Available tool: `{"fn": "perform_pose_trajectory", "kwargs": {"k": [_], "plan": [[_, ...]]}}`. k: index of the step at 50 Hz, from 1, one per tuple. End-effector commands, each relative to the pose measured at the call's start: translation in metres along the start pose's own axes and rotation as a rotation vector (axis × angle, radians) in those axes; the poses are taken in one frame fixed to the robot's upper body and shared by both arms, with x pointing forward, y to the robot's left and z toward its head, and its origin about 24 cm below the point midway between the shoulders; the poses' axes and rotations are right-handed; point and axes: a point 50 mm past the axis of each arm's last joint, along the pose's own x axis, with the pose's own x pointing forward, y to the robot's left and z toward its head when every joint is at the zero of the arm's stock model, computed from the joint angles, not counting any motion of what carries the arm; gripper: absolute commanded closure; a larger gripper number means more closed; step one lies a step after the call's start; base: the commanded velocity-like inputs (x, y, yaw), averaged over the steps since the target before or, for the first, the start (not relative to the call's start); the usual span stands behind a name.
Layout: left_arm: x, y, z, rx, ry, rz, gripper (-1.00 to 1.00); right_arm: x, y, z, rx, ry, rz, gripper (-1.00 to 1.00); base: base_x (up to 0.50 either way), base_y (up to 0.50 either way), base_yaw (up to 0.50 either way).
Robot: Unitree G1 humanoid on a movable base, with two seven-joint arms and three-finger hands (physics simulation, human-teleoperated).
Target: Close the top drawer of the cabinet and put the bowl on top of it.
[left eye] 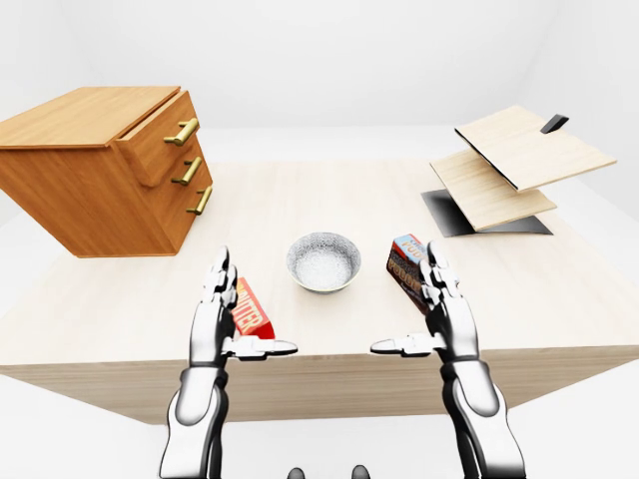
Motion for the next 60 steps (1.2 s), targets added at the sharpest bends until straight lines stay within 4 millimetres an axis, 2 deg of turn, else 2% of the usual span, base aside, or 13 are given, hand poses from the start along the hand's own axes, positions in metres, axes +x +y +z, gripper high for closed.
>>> {"fn": "perform_pose_trajectory", "kwargs": {"k": [1,25,60], "plan": [[-0.015,-0.001,0.015,0.006,-0.047,-0.004,-1.0,-0.02,-0.005,0.023,0.01,-0.07,-0.007,-1.0,0.0,0.0,0.0],[-0.036,0.006,0.039,-0.008,-0.13,0.022,-1.0,-0.036,-0.012,0.042,0.042,-0.119,0.003,-1.0,0.0,0.0,0.0],[-0.039,0.0,0.035,-0.006,-0.121,0.009,-1.0,-0.045,-0.012,0.049,0.071,-0.139,0.031,-1.0,0.0,0.0,0.0]]}}
